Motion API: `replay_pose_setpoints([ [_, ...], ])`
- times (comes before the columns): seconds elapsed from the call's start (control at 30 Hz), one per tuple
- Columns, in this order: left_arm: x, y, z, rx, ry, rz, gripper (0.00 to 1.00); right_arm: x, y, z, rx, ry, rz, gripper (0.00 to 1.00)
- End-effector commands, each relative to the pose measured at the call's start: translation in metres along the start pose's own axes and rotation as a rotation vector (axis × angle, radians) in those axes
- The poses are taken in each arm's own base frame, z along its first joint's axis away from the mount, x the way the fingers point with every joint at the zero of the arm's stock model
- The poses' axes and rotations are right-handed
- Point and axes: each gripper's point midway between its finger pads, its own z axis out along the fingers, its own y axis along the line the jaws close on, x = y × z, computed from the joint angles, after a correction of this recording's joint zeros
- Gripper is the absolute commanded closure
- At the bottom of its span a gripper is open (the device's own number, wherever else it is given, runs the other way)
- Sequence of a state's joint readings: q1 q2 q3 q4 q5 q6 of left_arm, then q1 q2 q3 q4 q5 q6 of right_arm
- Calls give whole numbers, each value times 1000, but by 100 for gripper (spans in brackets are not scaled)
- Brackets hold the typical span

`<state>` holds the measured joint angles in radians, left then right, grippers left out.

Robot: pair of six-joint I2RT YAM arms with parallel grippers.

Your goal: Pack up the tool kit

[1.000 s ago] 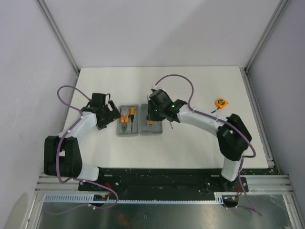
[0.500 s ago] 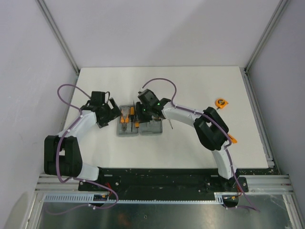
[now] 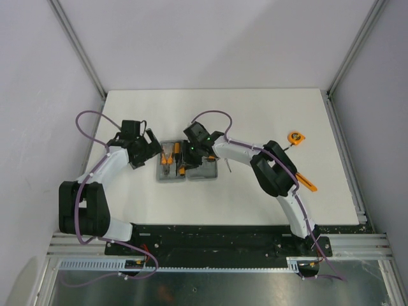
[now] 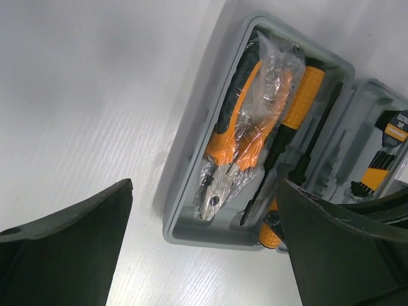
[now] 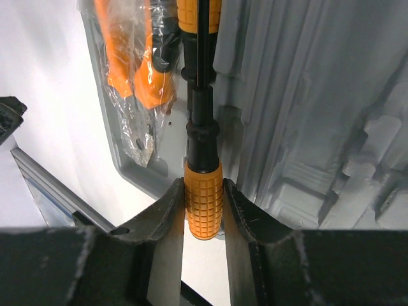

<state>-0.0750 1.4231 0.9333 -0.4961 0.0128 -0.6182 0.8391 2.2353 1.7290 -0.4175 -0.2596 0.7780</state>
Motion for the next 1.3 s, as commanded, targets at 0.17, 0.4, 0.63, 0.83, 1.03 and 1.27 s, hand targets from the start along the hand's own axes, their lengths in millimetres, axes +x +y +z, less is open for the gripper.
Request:
replay_pose_setpoints([
  [0.17, -18, -12, -6, 41, -35, 0, 3, -9, 5, -9, 42, -36, 62, 100],
  [0.4, -28, -26, -10, 84, -42, 0, 3, -7, -7, -10, 138, -10, 134, 87],
  [0.63, -32, -32, -13, 106, -52, 1, 4, -10, -8, -15, 156, -27, 114, 72],
  [0.83, -30, -33, -14, 120, -47, 6, 4, -17, -9, -5, 189, -21, 20, 83],
  [1.03, -30, -34, -15, 129, -47, 6, 4, -13, -23, -2, 311, 0, -69, 87],
  [1.27, -30, -35, -16, 134, -50, 8, 4, -10, -39, -12, 462, -34, -106, 85],
])
